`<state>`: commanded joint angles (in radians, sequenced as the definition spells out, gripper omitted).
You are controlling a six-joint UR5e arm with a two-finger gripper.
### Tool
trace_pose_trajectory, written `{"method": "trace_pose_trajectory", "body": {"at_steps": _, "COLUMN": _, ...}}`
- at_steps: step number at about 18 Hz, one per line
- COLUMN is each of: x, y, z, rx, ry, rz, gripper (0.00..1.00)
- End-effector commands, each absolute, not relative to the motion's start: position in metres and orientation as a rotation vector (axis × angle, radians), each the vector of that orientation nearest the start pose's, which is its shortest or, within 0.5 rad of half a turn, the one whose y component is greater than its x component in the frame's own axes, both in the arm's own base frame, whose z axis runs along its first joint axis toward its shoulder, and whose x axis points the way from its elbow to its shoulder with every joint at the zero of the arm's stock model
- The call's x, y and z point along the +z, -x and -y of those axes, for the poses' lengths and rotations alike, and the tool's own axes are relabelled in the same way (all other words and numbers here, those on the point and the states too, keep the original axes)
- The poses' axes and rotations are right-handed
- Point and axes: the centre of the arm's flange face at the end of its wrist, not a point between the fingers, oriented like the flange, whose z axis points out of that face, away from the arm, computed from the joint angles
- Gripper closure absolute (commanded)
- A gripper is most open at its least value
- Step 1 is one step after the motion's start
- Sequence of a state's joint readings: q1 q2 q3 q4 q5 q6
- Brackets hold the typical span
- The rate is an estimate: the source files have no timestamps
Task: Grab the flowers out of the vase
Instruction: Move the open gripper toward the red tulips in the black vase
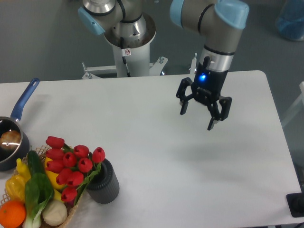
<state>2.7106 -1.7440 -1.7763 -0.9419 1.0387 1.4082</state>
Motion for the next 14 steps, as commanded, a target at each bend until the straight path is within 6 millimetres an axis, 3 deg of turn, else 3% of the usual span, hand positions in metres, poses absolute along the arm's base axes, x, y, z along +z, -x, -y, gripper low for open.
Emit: {"method": "trace_pose_trajectory", "body": {"at_steps": 14, "x": 0.355, "y": 0.399, "z": -0.449, "rx": -0.173, "ry": 2.298, "rz": -0.357, "gripper": 0.0}}
